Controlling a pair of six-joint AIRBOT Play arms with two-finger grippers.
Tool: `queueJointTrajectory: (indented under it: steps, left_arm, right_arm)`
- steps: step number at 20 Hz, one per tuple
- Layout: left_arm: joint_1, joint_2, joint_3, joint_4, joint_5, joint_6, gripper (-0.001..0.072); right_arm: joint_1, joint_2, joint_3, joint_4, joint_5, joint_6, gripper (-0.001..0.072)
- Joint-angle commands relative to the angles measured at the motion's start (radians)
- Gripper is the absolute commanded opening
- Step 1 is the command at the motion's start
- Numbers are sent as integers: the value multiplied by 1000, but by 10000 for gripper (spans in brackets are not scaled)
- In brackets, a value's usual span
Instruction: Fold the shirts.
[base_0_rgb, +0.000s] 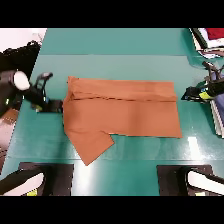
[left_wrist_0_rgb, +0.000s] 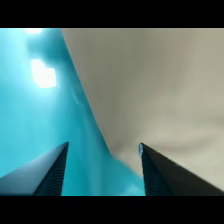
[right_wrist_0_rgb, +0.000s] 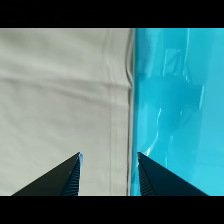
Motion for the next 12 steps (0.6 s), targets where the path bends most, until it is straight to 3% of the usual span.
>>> queueJointTrajectory:
  steps: [1, 6, 12]
  left_arm:
    - [0, 180, -285, -134, -1, -45, 529]
    - [0, 227, -444, -275, 50, -58, 529]
    - [-66, 222, -496, -375, 240, -50, 528]
  right_arm:
    - [-2, 88, -90, 2, -29, -3, 410]
    - [-2, 127, -97, 2, -37, -3, 410]
    - [0, 160, -97, 2, -47, -3, 409]
